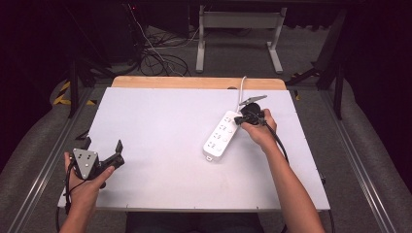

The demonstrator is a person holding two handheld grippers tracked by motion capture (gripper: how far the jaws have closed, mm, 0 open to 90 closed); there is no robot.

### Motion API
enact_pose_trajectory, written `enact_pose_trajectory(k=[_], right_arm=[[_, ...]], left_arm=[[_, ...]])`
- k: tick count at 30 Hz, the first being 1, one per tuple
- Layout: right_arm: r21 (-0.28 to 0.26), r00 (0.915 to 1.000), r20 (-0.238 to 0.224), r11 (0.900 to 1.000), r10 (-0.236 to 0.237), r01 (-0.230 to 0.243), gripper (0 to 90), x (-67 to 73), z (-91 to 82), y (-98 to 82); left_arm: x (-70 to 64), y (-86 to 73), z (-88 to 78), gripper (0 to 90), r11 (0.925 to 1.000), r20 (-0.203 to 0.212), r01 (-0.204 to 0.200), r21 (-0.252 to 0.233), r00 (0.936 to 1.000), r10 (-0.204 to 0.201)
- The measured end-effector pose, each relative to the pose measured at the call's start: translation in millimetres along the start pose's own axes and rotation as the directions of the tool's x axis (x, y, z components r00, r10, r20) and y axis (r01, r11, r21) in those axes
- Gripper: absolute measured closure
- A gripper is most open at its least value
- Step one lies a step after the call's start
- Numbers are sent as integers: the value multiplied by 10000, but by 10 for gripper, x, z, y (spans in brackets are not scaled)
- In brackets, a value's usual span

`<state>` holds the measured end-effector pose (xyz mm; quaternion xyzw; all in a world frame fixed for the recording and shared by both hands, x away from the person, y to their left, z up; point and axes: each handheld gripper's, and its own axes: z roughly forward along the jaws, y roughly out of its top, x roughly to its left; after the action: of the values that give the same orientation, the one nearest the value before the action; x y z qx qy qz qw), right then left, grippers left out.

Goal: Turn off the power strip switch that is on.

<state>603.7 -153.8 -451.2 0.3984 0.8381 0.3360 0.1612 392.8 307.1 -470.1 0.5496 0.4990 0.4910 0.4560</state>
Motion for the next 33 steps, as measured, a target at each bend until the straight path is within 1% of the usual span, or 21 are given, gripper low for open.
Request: enact_pose_trajectory(k=[3, 6, 7, 8, 10, 12, 14, 17, 24, 27, 29, 31, 33], right_arm=[[1, 10000, 53, 10000, -65, 65, 900, 11, 4, 3], [-116, 9999, 25, 9999, -107, 107, 900, 23, 17, 3], [-102, 9999, 71, 9999, -81, 82, 900, 31, 20, 10], [17, 9989, 303, 9994, -351, 350, 900, 65, 23, 27], [55, 9984, 395, 9992, -408, 406, 900, 82, 26, 32], [119, 9979, 489, 9991, -418, 413, 900, 95, 27, 40], [131, 9988, 425, 9996, -235, 230, 900, 83, 32, 39], [212, 9987, 437, 9994, -277, 268, 900, 82, 38, 42], [510, 9974, 545, 9977, -476, 448, 900, 93, 63, 104], [775, 9939, 824, 9948, -727, 663, 900, 137, 79, 147], [956, 9920, 917, 9924, -863, 775, 900, 155, 83, 168], [969, 9938, 857, 9933, -713, 629, 900, 145, 84, 173], [977, 9944, 822, 9935, -658, 576, 900, 140, 83, 175]], left_arm=[[-13, -1, 8, 53, 10000, 21, -21, 50, 10000, 21], [-34, -6, 21, 53, 10000, 121, -44, 52, 9999, 43], [-39, -9, 25, 53, 10000, 130, -66, 54, 9999, 66], [-41, -11, 28, 53, 9999, 135, -86, 78, 9999, 85], [-44, -15, 31, 52, 9999, 148, -78, 87, 9999, 76], [-41, -16, 32, 53, 9999, 140, -34, 95, 9999, 32], [-39, -16, 30, 53, 9999, 136, -28, 102, 9999, 27], [-40, -8, 26, 53, 10000, 150, -14, 53, 9999, 13], [-43, -4, 22, 53, 10000, 164, 25, 34, 9999, -26], [-42, -2, 22, 53, 10000, 165, 24, 27, 9999, -24], [-42, -4, 19, 53, 10000, 172, 54, 57, 9998, -55], [-43, -7, 18, 53, 9999, 188, 88, 61, 9998, -89], [-40, -8, 16, 53, 10000, 178, 63, 73, 9998, -65]])
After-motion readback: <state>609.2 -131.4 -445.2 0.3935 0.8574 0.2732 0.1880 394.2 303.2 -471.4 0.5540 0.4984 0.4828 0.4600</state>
